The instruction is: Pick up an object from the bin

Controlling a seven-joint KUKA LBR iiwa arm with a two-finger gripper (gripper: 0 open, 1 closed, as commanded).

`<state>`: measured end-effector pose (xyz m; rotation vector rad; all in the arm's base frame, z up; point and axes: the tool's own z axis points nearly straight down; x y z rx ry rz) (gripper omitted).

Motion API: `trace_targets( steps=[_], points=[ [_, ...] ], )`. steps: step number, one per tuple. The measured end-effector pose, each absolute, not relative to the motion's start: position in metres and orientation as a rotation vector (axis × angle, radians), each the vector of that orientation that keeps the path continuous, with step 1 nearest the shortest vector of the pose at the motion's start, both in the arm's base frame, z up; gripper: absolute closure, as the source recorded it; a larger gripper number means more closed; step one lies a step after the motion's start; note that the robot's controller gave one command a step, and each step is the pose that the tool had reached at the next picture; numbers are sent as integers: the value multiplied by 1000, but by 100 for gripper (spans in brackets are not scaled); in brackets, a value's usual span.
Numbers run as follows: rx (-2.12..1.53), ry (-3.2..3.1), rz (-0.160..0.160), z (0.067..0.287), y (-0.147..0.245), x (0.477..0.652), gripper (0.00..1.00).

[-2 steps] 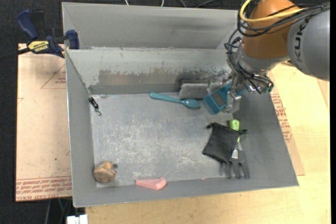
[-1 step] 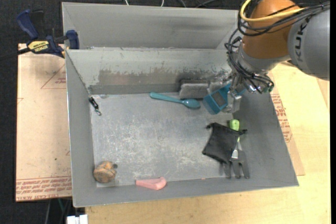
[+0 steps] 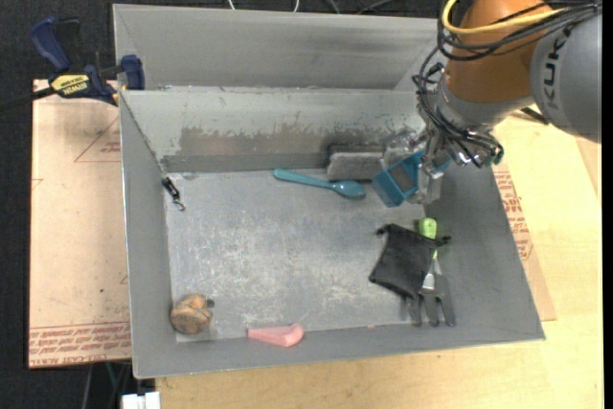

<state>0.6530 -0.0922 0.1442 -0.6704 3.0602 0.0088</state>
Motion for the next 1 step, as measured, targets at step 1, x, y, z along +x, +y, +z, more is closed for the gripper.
trace_targets(
  steps=[1],
  points=[
    [-670,3064,11,177,-92,652,100]
  ],
)
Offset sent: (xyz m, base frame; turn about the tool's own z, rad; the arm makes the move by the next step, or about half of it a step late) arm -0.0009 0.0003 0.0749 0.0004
